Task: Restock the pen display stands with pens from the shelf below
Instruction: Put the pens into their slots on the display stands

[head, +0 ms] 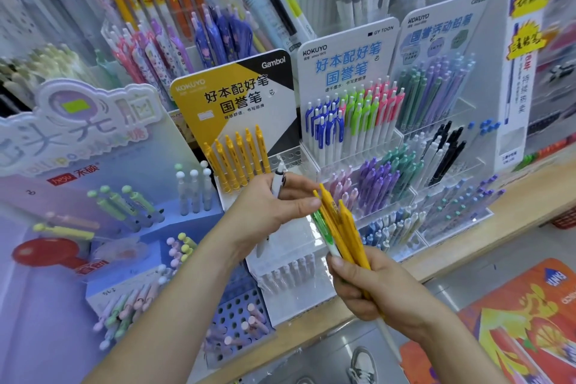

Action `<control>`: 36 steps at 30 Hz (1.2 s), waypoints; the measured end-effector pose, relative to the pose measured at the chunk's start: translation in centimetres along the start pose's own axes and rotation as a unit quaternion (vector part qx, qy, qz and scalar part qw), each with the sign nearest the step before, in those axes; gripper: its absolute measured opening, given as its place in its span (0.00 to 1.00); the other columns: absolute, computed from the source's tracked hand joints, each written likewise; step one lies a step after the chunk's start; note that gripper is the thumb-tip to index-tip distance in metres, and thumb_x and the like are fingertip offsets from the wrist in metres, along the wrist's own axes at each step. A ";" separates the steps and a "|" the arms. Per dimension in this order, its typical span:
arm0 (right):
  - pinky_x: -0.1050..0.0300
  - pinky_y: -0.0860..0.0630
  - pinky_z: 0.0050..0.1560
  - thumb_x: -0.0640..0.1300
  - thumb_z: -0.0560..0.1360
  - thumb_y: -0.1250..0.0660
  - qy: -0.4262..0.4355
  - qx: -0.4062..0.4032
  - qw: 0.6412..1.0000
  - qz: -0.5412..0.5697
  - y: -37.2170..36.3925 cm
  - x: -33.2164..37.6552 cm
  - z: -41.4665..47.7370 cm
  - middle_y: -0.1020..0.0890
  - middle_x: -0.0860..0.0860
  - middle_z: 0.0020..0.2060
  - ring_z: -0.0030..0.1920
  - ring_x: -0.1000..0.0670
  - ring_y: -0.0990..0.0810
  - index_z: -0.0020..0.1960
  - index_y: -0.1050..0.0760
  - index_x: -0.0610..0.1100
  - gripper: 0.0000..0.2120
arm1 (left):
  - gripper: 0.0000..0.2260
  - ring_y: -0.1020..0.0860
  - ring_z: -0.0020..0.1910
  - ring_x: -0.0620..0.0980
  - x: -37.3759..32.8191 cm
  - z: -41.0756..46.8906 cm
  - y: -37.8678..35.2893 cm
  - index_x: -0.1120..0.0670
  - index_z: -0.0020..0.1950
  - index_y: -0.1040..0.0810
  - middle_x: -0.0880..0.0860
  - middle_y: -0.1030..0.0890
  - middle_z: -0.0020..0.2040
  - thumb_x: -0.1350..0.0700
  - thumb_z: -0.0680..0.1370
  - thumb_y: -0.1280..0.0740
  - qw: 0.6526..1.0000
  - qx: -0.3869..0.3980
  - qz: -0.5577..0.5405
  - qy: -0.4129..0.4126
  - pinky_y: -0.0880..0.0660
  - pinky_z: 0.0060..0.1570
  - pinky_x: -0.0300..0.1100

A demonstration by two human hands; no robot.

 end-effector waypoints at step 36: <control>0.64 0.45 0.22 0.49 0.74 0.34 0.027 -0.123 0.992 0.019 3.9 3.1 1.3 0.36 0.47 0.28 0.24 0.53 0.43 0.41 0.34 0.41 0.14 | 0.03 0.22 0.39 0.45 -10.1 5.4 8.0 0.50 0.46 0.16 0.46 0.18 0.40 0.53 0.76 0.30 0.859 -0.198 0.458 -0.110 0.25 0.38 0.41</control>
Point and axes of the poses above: each hand's wrist, its own z-axis towards the middle knuckle, its own y-axis out of the back of the hand, x = y × z, the point moved 10 cm from there along z, towards the middle knuckle
